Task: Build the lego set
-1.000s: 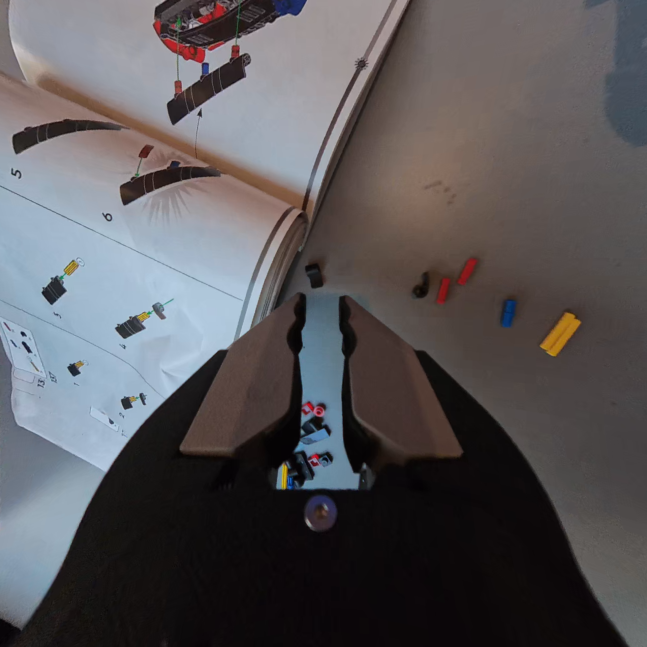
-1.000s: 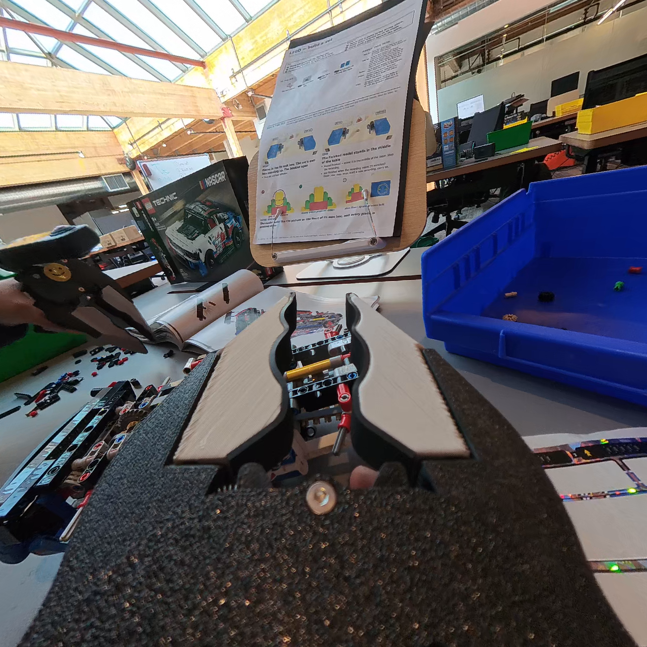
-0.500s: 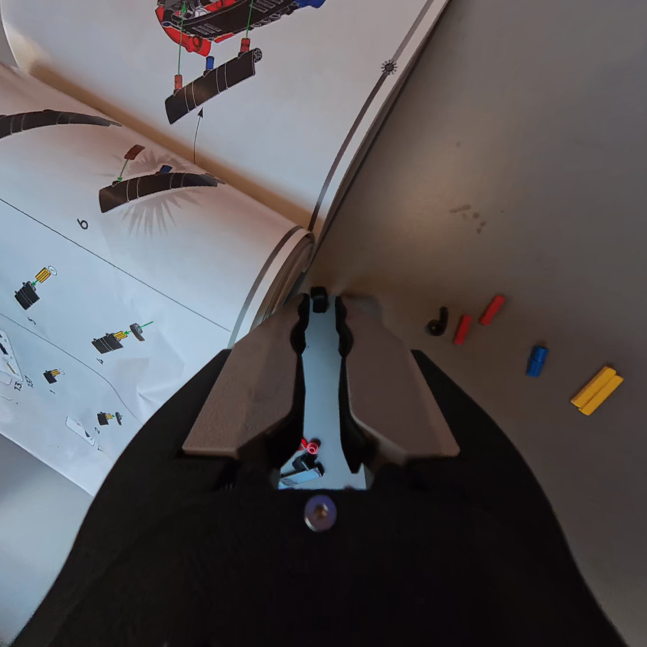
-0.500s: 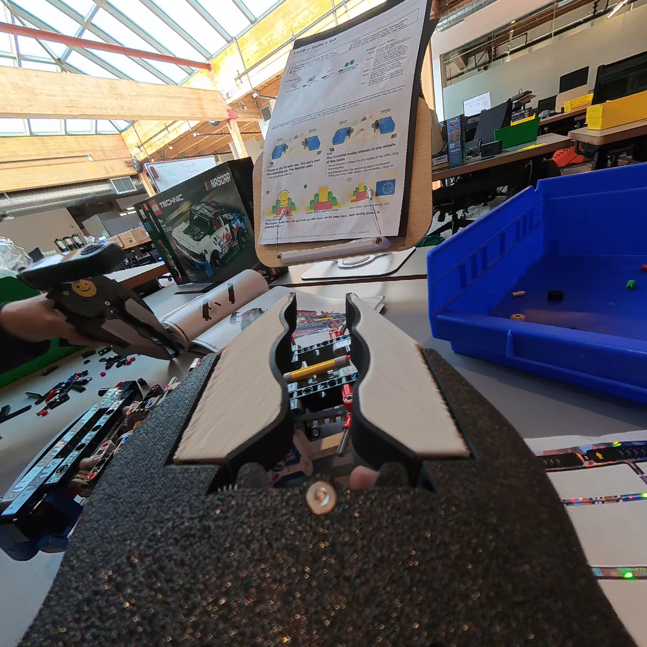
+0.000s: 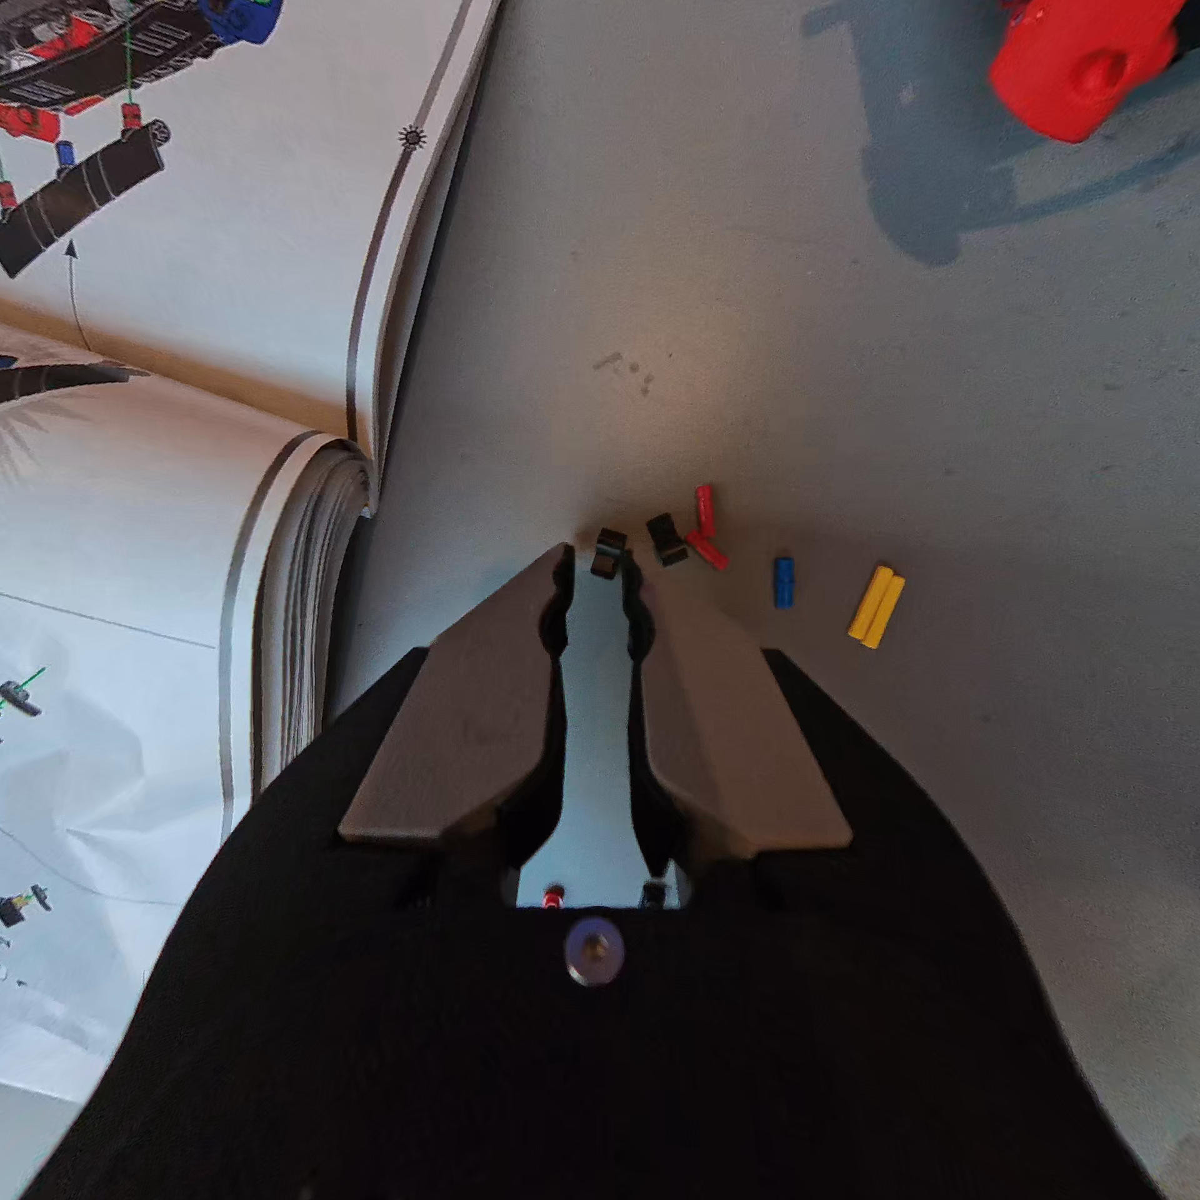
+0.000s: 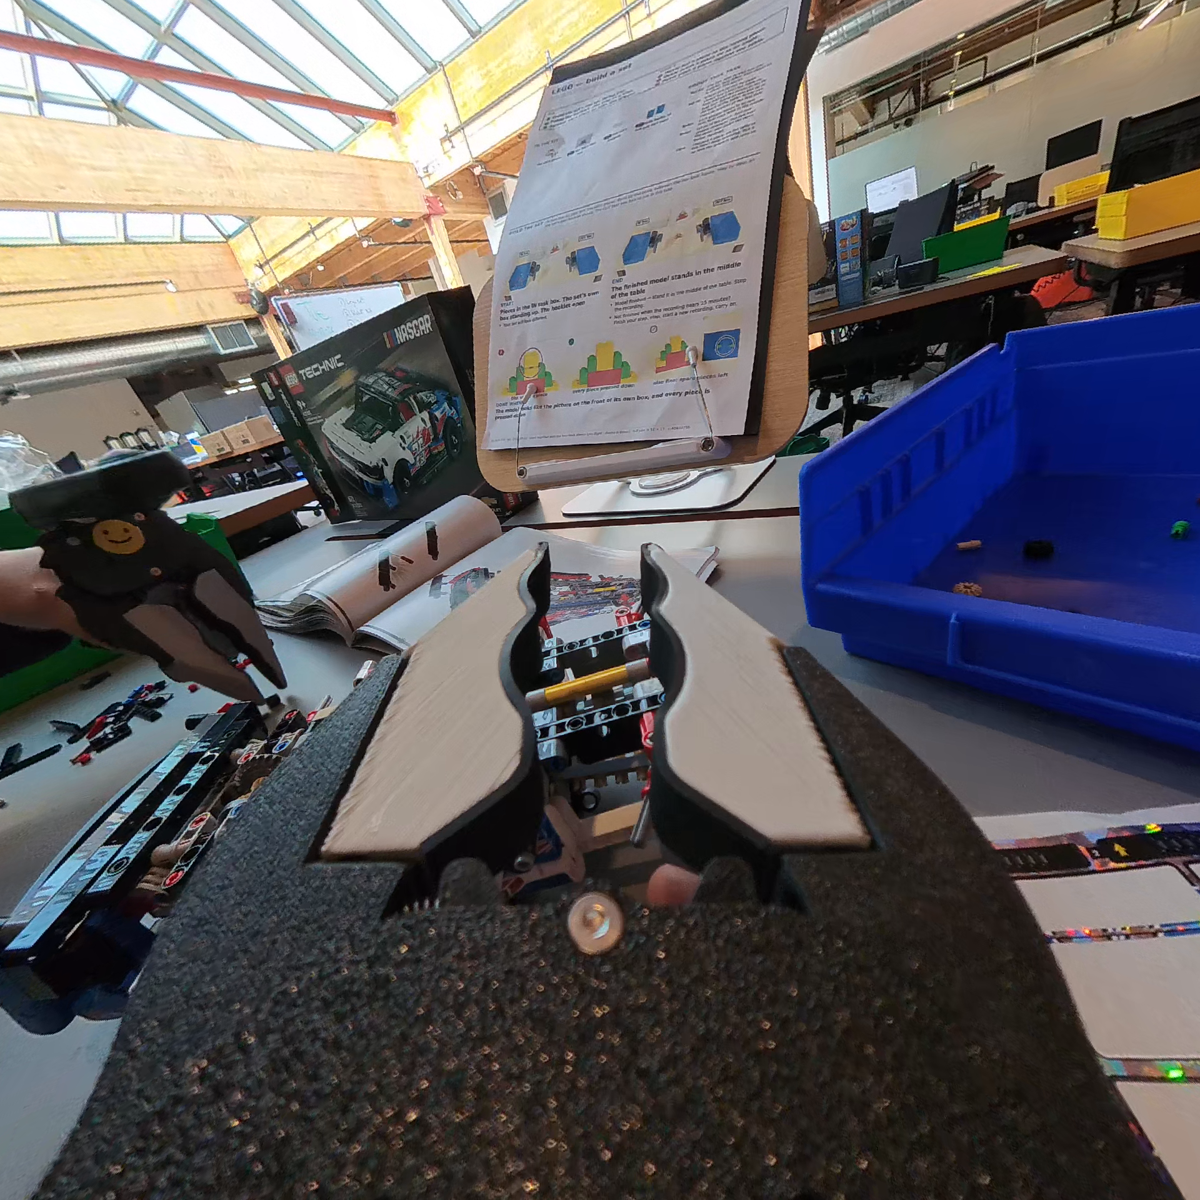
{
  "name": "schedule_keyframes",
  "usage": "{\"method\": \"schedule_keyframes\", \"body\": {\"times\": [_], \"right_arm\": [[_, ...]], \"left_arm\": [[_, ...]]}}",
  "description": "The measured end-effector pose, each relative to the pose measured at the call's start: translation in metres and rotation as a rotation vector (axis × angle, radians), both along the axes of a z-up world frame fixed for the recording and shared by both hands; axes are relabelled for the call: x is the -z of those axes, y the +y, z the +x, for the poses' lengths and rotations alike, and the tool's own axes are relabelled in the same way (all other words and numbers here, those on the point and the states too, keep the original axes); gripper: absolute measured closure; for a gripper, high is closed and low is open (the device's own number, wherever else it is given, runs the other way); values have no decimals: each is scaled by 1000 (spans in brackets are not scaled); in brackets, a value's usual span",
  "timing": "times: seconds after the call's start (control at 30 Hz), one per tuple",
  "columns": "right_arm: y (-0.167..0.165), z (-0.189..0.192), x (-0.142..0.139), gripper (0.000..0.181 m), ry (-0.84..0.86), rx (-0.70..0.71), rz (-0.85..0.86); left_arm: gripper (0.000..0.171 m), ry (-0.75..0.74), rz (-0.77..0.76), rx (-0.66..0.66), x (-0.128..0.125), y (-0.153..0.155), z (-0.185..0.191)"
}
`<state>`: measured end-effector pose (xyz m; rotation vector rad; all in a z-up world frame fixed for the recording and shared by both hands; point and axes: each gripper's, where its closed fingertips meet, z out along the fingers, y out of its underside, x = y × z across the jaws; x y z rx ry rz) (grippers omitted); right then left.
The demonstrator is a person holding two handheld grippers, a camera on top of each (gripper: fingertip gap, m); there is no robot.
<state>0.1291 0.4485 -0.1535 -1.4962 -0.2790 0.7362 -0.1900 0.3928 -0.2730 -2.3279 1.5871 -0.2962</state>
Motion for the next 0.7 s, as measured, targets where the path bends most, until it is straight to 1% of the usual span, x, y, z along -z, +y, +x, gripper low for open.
{"method": "schedule_keyframes", "body": {"times": [0.17,0.23,0.27,0.33,0.4,0.5,0.57,0.6,0.63,0.7], "right_arm": [[0,1,0,155,-6,5,1],[0,1,1,155,-15,9,3],[0,1,1,155,-18,11,4],[0,2,1,155,-31,21,8],[1,6,2,154,-50,44,9],[5,15,3,154,-71,95,15],[8,24,3,153,-84,137,15],[10,28,4,152,-84,153,8],[11,30,5,151,-78,160,0],[12,32,6,151,-65,162,-8]], "left_arm": [[157,-75,-6,-18,-18,-5,-2],[156,-101,41,-39,-34,-5,-9],[155,-129,84,-62,-46,-4,-13],[149,-219,172,-142,-76,-1,-27],[137,-322,269,-261,-106,4,-49],[121,-394,443,-446,-135,16,-98],[121,-431,522,-554,-143,22,-126],[121,-469,524,-570,-143,21,-131],[120,-502,508,-558,-139,19,-131],[120,-509,483,-564,-124,19,-138]]}}
